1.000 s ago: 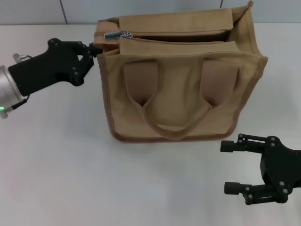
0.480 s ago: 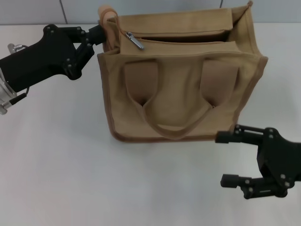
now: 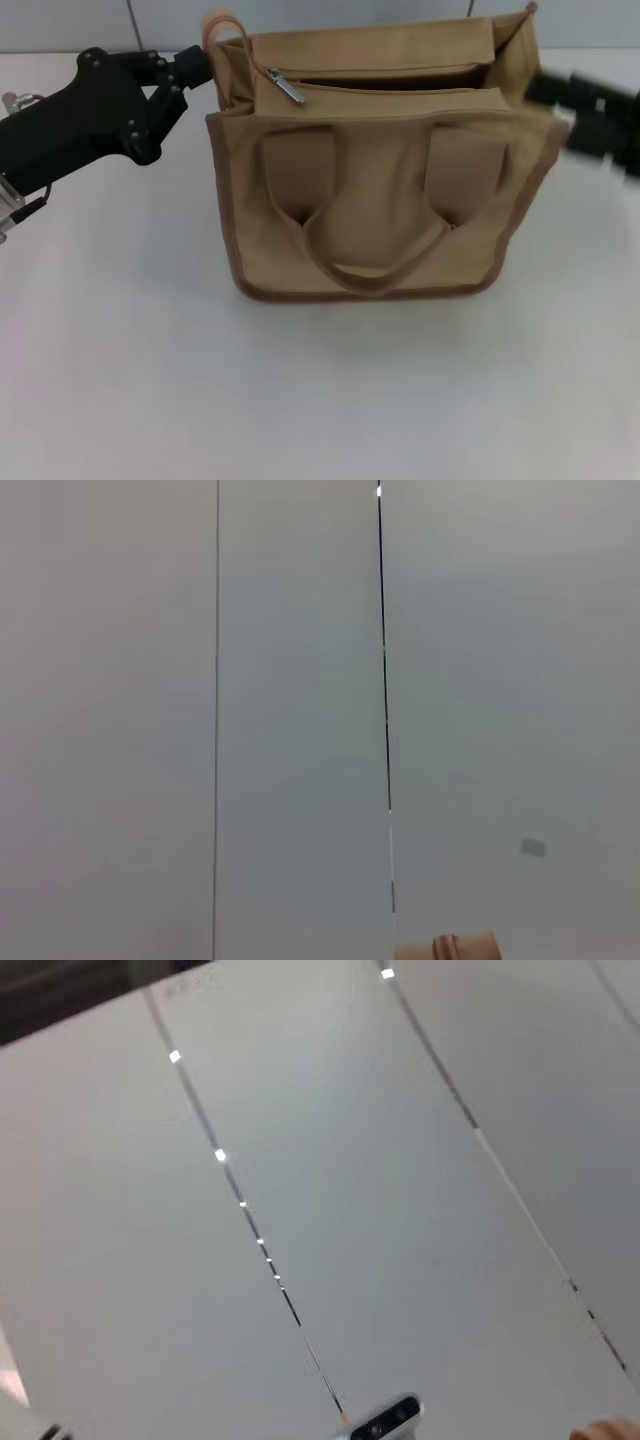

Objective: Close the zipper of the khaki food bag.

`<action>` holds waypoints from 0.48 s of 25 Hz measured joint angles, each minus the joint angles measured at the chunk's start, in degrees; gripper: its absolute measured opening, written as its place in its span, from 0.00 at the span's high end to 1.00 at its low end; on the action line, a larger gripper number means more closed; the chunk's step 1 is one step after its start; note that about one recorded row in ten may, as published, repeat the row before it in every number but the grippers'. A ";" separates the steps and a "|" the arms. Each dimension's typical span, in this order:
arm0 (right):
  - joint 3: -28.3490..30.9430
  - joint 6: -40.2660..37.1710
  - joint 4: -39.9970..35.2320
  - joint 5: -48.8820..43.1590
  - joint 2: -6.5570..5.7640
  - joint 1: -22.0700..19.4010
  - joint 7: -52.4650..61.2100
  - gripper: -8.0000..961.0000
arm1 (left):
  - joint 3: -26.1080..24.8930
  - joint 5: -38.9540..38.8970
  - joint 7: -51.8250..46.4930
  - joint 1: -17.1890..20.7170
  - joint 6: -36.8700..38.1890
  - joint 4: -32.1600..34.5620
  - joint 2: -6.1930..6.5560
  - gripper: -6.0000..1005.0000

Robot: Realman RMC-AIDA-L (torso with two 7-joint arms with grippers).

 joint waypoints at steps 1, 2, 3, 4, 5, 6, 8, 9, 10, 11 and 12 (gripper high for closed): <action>-0.02 0.71 -0.36 0.38 -0.58 1.00 2.73 0.16 | -0.02 -0.05 0.04 0.04 -0.19 0.00 -0.05 1.00; -0.17 1.63 -0.92 0.54 -1.25 2.44 6.00 0.16 | -0.02 -0.05 0.04 0.04 -0.19 0.00 -0.05 1.00; -0.70 3.48 -2.14 0.06 -2.15 4.74 10.57 0.16 | -0.01 -0.05 0.07 0.04 -0.23 0.00 -0.09 1.00; -0.70 3.48 -2.14 0.06 -2.15 4.74 10.57 0.16 | -0.02 -0.07 0.09 0.04 -0.24 0.00 -0.12 1.00; -1.08 4.46 -3.01 -0.57 -2.51 6.03 12.98 0.16 | -0.02 -0.07 0.09 0.04 -0.24 0.00 -0.12 1.00; -1.33 5.21 -3.95 -1.56 -2.71 7.06 14.70 0.16 | -0.02 -0.13 0.12 0.03 -0.17 0.00 -0.16 1.00; -1.50 8.10 -6.56 -5.82 -2.86 10.06 19.87 0.16 | -0.02 -0.25 0.14 0.06 -0.09 0.00 -0.19 1.00; -1.50 8.10 -6.56 -5.82 -2.86 10.06 19.87 0.16 | -0.02 -0.25 0.14 0.06 -0.09 0.00 -0.19 1.00; -1.54 8.90 -7.12 -7.09 -2.88 10.88 21.19 0.16 | -0.02 -0.25 0.14 0.06 -0.09 0.00 -0.19 1.00; -1.72 10.18 -7.67 -9.07 -2.91 12.17 23.10 0.16 | -0.01 -0.27 0.15 0.11 -0.15 0.00 -0.21 1.00; -2.13 11.15 -7.89 -10.62 -2.96 13.39 24.43 0.16 | -0.01 -0.27 0.15 0.12 -0.19 0.00 -0.21 1.00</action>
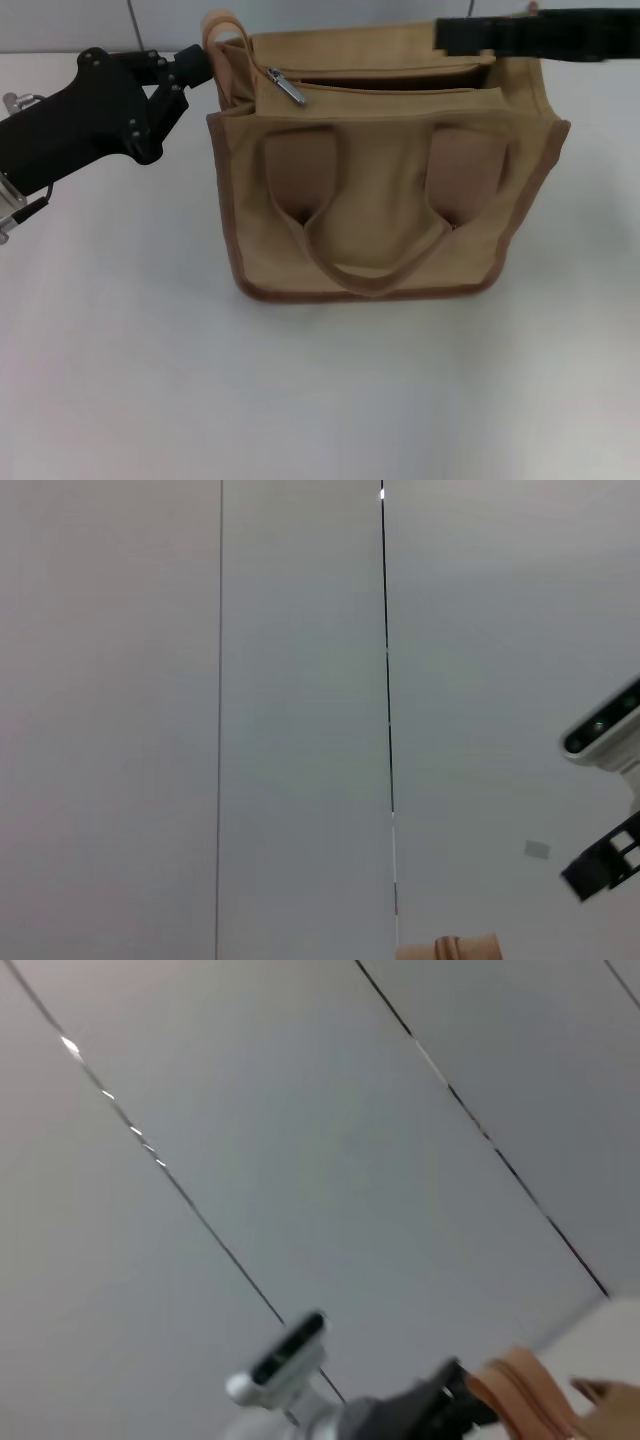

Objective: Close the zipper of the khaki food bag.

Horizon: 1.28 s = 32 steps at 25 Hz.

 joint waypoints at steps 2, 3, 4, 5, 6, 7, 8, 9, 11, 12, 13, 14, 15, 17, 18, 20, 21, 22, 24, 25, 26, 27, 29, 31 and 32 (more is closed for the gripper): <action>-1.30 2.23 -0.19 -3.09 -0.12 2.43 2.73 0.16 | 0.00 0.00 0.01 -0.01 -0.06 0.00 -0.03 1.00; -2.21 3.23 -0.19 -4.01 -0.18 3.50 3.66 0.16 | 0.00 0.00 0.02 -0.04 -0.09 0.00 -0.05 1.00; -2.93 3.93 -0.16 -4.60 -0.21 4.23 4.22 0.16 | 0.00 0.00 0.02 -0.11 -0.12 0.00 -0.08 1.00; -4.00 5.05 -0.09 -5.01 -0.22 5.13 4.96 0.16 | 0.00 0.00 0.03 -0.18 -0.15 0.00 -0.10 1.00; -5.90 7.04 -0.05 -5.28 -0.17 6.40 6.08 0.16 | 0.00 0.00 0.03 -0.26 -0.17 0.00 -0.10 1.00; -5.90 7.04 -0.05 -5.28 -0.17 6.40 6.08 0.16 | 0.00 0.00 0.03 -0.32 -0.20 0.00 -0.11 1.00; -6.94 8.06 -0.04 -5.31 -0.11 6.99 6.69 0.16 | 0.00 0.00 0.03 -0.37 -0.21 0.00 -0.12 1.00; -7.69 9.05 -0.03 -5.33 -0.08 7.45 7.16 0.16 | 0.00 0.00 0.03 -0.39 -0.21 0.00 -0.12 1.00; -9.47 10.37 0.12 -5.38 0.01 8.52 8.09 0.16 | 0.00 0.00 0.03 -0.41 -0.23 0.00 -0.12 1.00; -10.40 10.90 0.18 -5.40 0.04 9.12 8.72 0.16 | 0.00 0.00 0.03 -0.41 -0.23 0.00 -0.12 1.00; -11.10 11.16 0.18 -5.42 0.07 9.49 9.22 0.16 | 0.00 0.00 0.03 -0.42 -0.24 0.00 -0.12 1.00; -11.59 11.41 0.18 -5.43 0.09 9.81 9.62 0.16 | 0.00 0.00 0.04 -0.42 -0.24 0.00 -0.12 1.00; -12.06 11.83 0.18 -5.43 0.14 10.18 10.10 0.16 | 0.00 0.00 0.03 -0.43 -0.24 0.00 -0.13 1.00; -12.52 12.94 0.12 -5.48 0.29 10.70 11.28 0.16 | 0.00 0.01 0.04 -0.43 -0.23 0.00 -0.12 1.00; -12.85 13.54 0.09 -5.52 0.35 10.88 11.78 0.19 | 0.00 0.01 0.04 -0.43 -0.22 0.00 -0.13 1.00; -13.87 14.82 0.11 -5.57 0.38 11.34 12.52 0.24 | 0.00 0.02 0.04 -0.41 -0.22 0.00 -0.12 1.00; -14.57 15.38 0.15 -5.60 0.40 11.60 12.83 0.26 | 0.00 0.02 0.03 -0.40 -0.22 0.00 -0.12 1.00; -15.12 15.84 0.18 -5.63 0.43 11.81 13.08 0.29 | 0.00 0.02 0.03 -0.40 -0.23 0.00 -0.12 1.00; -16.04 16.67 0.20 -5.91 0.53 12.20 13.58 0.37 | 0.00 0.02 0.04 -0.39 -0.22 0.00 -0.12 1.00; -16.53 17.12 0.23 -6.27 0.61 12.51 13.90 0.42 | 0.00 0.02 0.03 -0.38 -0.21 0.00 -0.12 1.00; -16.75 17.31 0.25 -6.51 0.65 12.67 14.12 0.47 | 0.00 0.02 0.03 -0.37 -0.19 0.00 -0.12 1.00; -17.01 17.50 0.25 -6.83 0.75 12.89 14.41 0.51 | 0.00 0.02 0.03 -0.35 -0.17 0.00 -0.13 1.00; -17.38 17.76 0.25 -7.11 1.01 13.11 14.76 0.61 | 0.00 0.02 0.03 -0.30 -0.13 -0.04 -0.17 1.00; -17.85 18.25 0.11 -7.17 1.29 13.32 15.13 0.69 | 0.05 0.02 0.25 -0.27 -0.16 -0.10 -0.19 1.00; -17.85 18.25 0.11 -7.17 1.29 13.32 15.13 0.69 | 0.05 0.02 0.25 -0.27 -0.16 -0.10 -0.19 1.00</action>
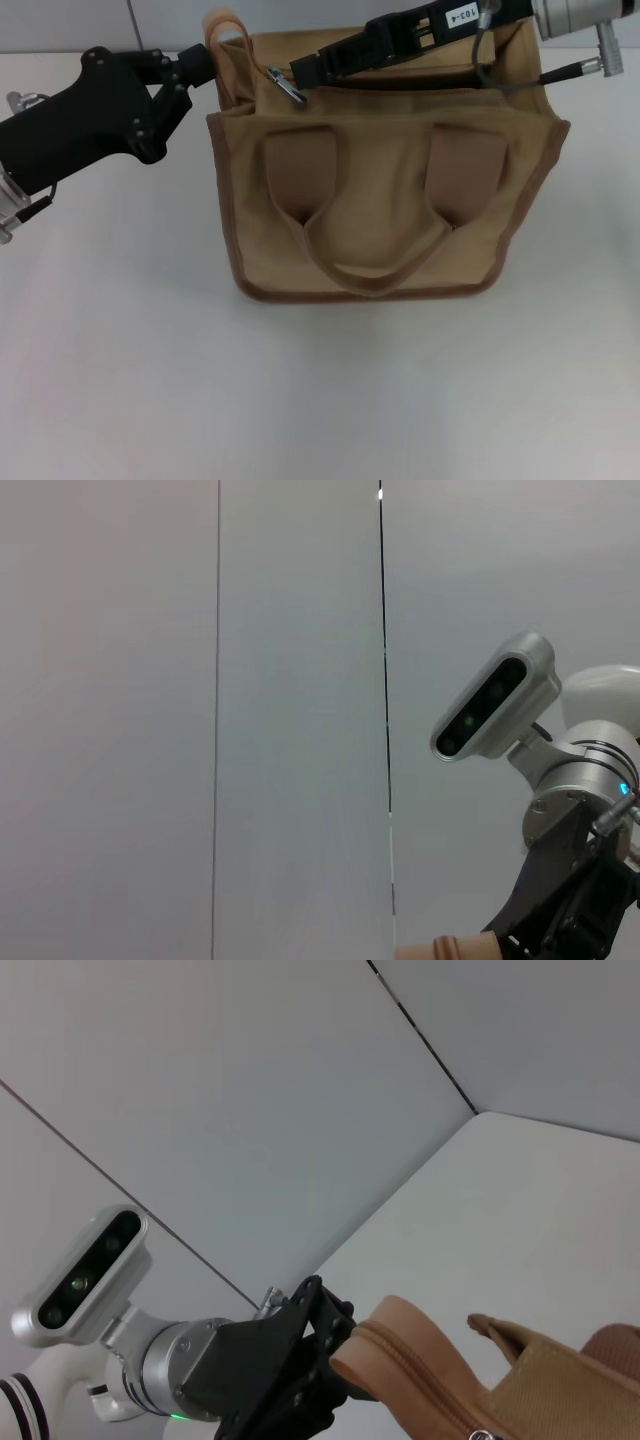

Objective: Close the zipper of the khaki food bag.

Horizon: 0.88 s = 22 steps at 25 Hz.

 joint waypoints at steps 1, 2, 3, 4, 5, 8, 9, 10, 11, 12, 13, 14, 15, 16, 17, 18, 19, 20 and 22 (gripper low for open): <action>-0.08 0.08 -0.01 -0.01 0.04 0.10 0.07 0.69 | 0.05 0.00 0.19 0.00 0.01 -0.06 -0.03 1.00; -0.09 0.09 0.00 -0.01 0.08 0.21 0.12 0.69 | 0.08 0.00 0.34 -0.03 0.06 -0.13 -0.05 1.00; -0.11 0.10 0.06 -0.12 0.15 0.38 0.21 0.69 | 0.10 0.00 0.43 -0.06 0.11 -0.18 -0.07 1.00; -0.14 0.10 0.11 -0.36 0.23 0.52 0.36 0.69 | 0.09 0.00 0.47 -0.11 0.17 -0.22 -0.07 1.00; -0.16 0.21 0.11 -0.75 0.36 0.67 0.57 0.69 | 0.07 0.00 0.48 -0.15 0.23 -0.25 -0.08 1.00; -0.17 0.98 0.01 -2.37 0.96 1.14 1.05 0.69 | 0.04 0.00 0.48 -0.23 0.40 -0.25 -0.10 1.00; -0.17 1.22 0.02 -2.67 1.10 1.28 1.07 0.69 | 0.13 0.00 0.48 -0.32 0.44 -0.14 -0.14 1.00; -0.17 1.51 0.11 -3.01 1.43 1.50 1.15 0.69 | 0.13 0.00 0.48 -0.32 0.44 -0.14 -0.14 1.00; -0.16 1.79 0.15 -3.33 1.72 1.75 1.28 0.69 | 0.26 0.00 0.48 -0.50 0.51 -0.08 -0.19 1.00; -0.16 1.96 0.17 -3.59 1.97 1.99 1.39 0.69 | 0.30 0.00 0.48 -0.65 0.53 -0.09 -0.21 1.00; -0.15 2.13 0.17 -3.83 2.24 2.23 1.51 0.69 | 0.30 0.00 0.48 -0.65 0.53 -0.09 -0.21 1.00; -0.15 2.26 0.17 -4.11 2.58 2.53 1.58 0.69 | 0.39 0.00 0.48 -0.88 0.57 -0.13 -0.30 1.00; -0.14 2.32 0.17 -4.40 2.82 2.73 1.59 0.69 | 0.44 0.00 0.48 -1.01 0.57 -0.15 -0.36 1.00; -0.14 2.36 0.17 -4.66 3.10 2.88 1.59 0.69 | 0.52 0.00 0.48 -1.26 0.57 -0.16 -0.45 1.00; -0.14 2.46 0.13 -4.98 3.36 3.01 1.60 0.69 | 0.52 0.00 0.48 -1.44 0.59 -0.16 -0.50 1.00; -0.13 2.68 0.12 -5.22 3.51 3.05 1.60 0.69 | 0.52 0.00 0.48 -1.56 0.60 -0.16 -0.53 1.00; -0.13 2.94 0.12 -5.38 3.63 3.06 1.61 0.69 | 0.53 0.00 0.48 -1.66 0.63 -0.16 -0.57 1.00; -0.13 3.35 0.11 -5.49 3.69 3.01 1.62 0.69 | 0.54 0.00 0.48 -1.72 0.67 -0.15 -0.59 1.00; -0.13 4.02 0.14 -5.49 3.76 2.66 1.63 0.71 | 0.54 0.00 0.48 -1.79 0.78 -0.11 -0.63 1.00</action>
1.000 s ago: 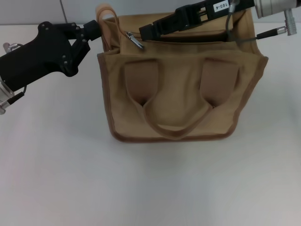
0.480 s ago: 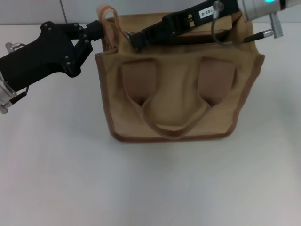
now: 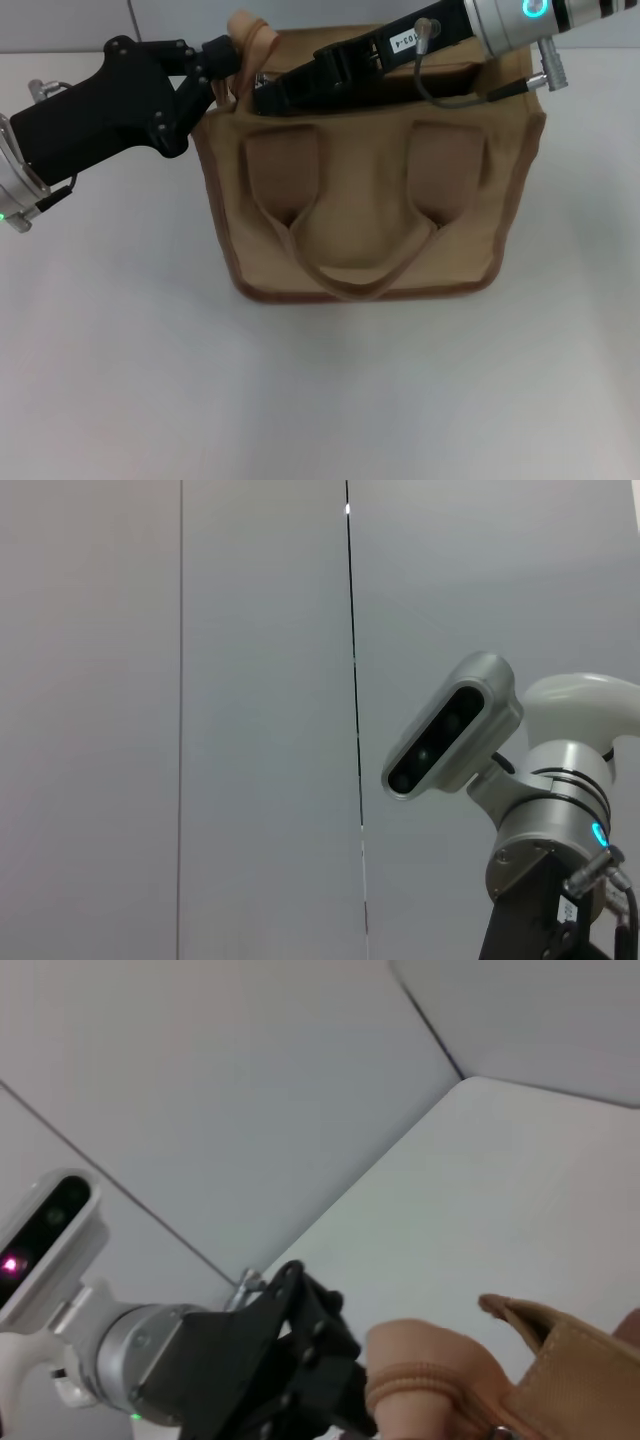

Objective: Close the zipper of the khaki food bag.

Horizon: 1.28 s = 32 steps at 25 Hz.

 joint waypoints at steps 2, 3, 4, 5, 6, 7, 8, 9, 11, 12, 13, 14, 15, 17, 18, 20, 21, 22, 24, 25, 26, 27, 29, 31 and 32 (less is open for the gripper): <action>0.03 0.32 0.00 0.08 0.10 -0.33 0.01 0.73 | -0.09 0.00 0.00 -0.02 0.15 0.01 -0.01 1.00; 0.11 0.39 0.00 0.13 0.20 -0.51 0.03 0.74 | -0.20 0.00 0.00 -0.03 0.19 0.01 -0.01 1.00; 0.28 0.40 0.00 0.18 0.36 -0.72 0.06 0.75 | -0.28 0.00 0.00 -0.01 0.22 0.01 -0.01 1.00; 0.42 0.40 -0.05 0.21 0.46 -0.93 0.07 0.75 | -0.32 -0.01 0.00 0.04 0.22 0.01 -0.01 1.00; 0.61 0.35 -0.10 0.26 0.61 -1.24 0.07 0.75 | -0.36 -0.02 0.00 0.13 0.22 0.02 -0.01 1.00; 0.72 0.24 -0.18 0.44 0.64 -1.53 0.15 0.75 | -0.38 -0.06 0.00 0.25 0.23 0.03 0.00 1.00; 0.81 0.09 -0.30 0.74 0.65 -1.83 0.33 0.75 | -0.42 -0.22 -0.01 0.38 0.27 0.05 0.06 1.00; 0.91 -0.11 -0.50 1.69 0.54 -2.52 0.67 0.75 | -0.46 -0.57 -0.01 0.66 0.34 0.05 0.13 1.00; 0.95 -0.21 -0.60 2.44 0.37 -2.94 0.86 0.75 | -0.47 -0.72 -0.01 0.83 0.35 0.04 0.21 1.00; 1.08 -0.38 -0.71 2.95 0.26 -3.22 0.96 0.75 | -0.49 -0.81 -0.01 0.95 0.35 0.03 0.24 1.00; 1.25 -0.57 -0.90 3.40 0.16 -3.51 1.09 0.75 | -0.50 -0.89 -0.01 1.05 0.29 0.03 0.26 1.00; 1.41 -0.76 -1.11 3.67 0.11 -3.76 1.23 0.76 | -0.53 -0.91 0.00 1.16 0.18 0.03 0.29 1.00; 1.51 -0.82 -1.28 3.74 0.10 -3.92 1.31 0.76 | -0.55 -0.91 0.00 1.26 0.04 0.02 0.34 1.00; 1.54 -0.92 -1.41 3.79 0.10 -4.09 1.44 0.76 | -0.57 -0.91 0.02 1.39 -0.08 -0.12 0.39 1.00; 1.55 -0.91 -1.39 3.79 0.09 -4.12 1.46 0.76 | -0.58 -0.91 0.02 1.43 -0.10 -0.17 0.41 1.00; 1.46 -0.89 -1.26 3.80 0.08 -4.12 1.48 0.76 | -0.59 -0.91 0.03 1.49 -0.13 -0.23 0.36 1.00; 1.40 -0.82 -1.20 3.80 0.07 -4.11 1.49 0.76 | -0.59 -0.91 0.04 1.52 -0.15 -0.25 0.31 1.00; 1.34 -0.77 -1.15 3.80 0.08 -4.07 1.49 0.75 | -0.59 -0.91 0.04 1.52 -0.17 -0.27 0.28 1.00; 1.21 -0.66 -1.07 3.80 0.12 -3.90 1.80 0.75 | -0.60 -0.91 0.05 1.53 -0.20 -0.31 0.19 1.00; 1.12 -0.60 -1.04 3.80 0.18 -3.79 2.01 0.76 | -0.59 -0.91 0.05 1.53 -0.20 -0.32 0.15 1.00; 1.03 -0.47 -1.02 3.75 0.25 -3.70 2.21 0.76 | -0.60 -0.91 0.06 1.53 -0.21 -0.32 0.12 1.00; 0.97 -0.33 -1.00 3.69 0.32 -3.61 2.36 0.76 | -0.60 -0.91 0.06 1.48 -0.22 -0.35 0.09 1.00; 0.95 0.43 -0.97 3.63 0.51 -3.53 2.64 0.76 | -0.59 -0.91 0.07 1.32 -0.23 -0.42 0.04 1.00; 0.90 1.59 -0.96 3.59 0.74 -3.46 2.91 0.76 | -0.58 -0.91 0.08 1.24 -0.24 -0.46 0.01 1.00; 0.88 1.96 -0.97 3.57 0.85 -3.45 2.97 0.76 | -0.53 -0.91 0.08 1.15 -0.24 -0.51 -0.01 1.00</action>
